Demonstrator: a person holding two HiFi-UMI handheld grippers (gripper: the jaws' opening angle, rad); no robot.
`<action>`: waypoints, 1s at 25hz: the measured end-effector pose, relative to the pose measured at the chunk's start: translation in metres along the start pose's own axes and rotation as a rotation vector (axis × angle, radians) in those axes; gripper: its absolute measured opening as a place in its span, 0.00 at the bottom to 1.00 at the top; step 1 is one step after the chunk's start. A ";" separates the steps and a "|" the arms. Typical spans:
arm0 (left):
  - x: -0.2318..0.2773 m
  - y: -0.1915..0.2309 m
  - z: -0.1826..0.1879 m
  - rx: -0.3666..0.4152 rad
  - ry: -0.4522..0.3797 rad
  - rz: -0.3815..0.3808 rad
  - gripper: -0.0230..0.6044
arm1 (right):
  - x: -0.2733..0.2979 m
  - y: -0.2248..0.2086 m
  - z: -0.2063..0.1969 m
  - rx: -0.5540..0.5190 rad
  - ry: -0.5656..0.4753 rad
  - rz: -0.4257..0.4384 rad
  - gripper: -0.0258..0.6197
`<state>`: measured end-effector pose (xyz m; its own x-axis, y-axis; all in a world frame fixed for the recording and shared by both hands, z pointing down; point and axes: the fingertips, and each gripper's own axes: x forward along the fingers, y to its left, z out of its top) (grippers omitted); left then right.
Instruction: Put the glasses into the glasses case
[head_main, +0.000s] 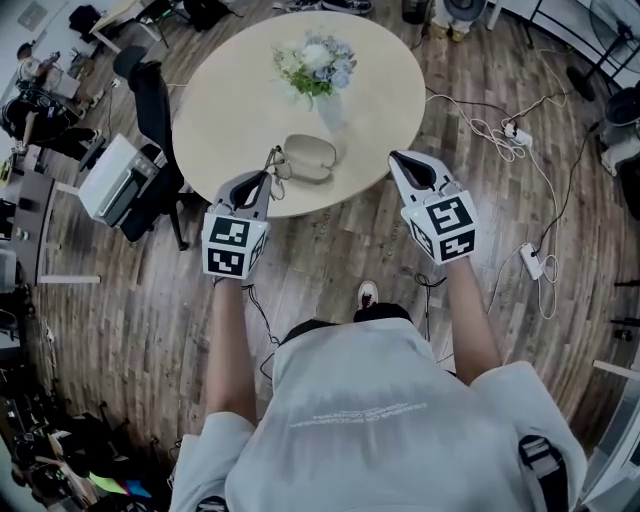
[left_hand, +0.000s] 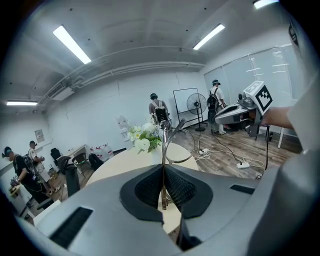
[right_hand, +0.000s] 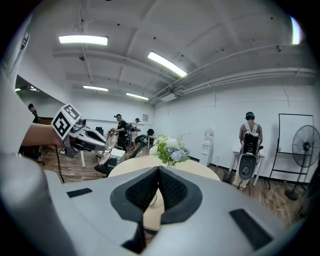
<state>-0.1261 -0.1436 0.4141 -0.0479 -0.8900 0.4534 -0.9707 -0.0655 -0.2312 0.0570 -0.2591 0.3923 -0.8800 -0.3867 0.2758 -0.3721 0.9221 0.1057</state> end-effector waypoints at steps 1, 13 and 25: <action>0.004 0.002 0.001 0.003 0.003 0.005 0.06 | 0.005 -0.002 -0.001 0.005 0.002 0.008 0.04; 0.058 0.031 -0.015 0.079 0.062 -0.073 0.06 | 0.047 0.000 -0.022 0.058 0.066 0.016 0.04; 0.136 0.058 -0.062 0.322 0.137 -0.358 0.06 | 0.094 0.014 -0.040 0.172 0.148 -0.195 0.04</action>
<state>-0.2032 -0.2399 0.5157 0.2229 -0.7201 0.6571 -0.8108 -0.5112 -0.2851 -0.0188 -0.2825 0.4580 -0.7393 -0.5387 0.4039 -0.5853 0.8108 0.0101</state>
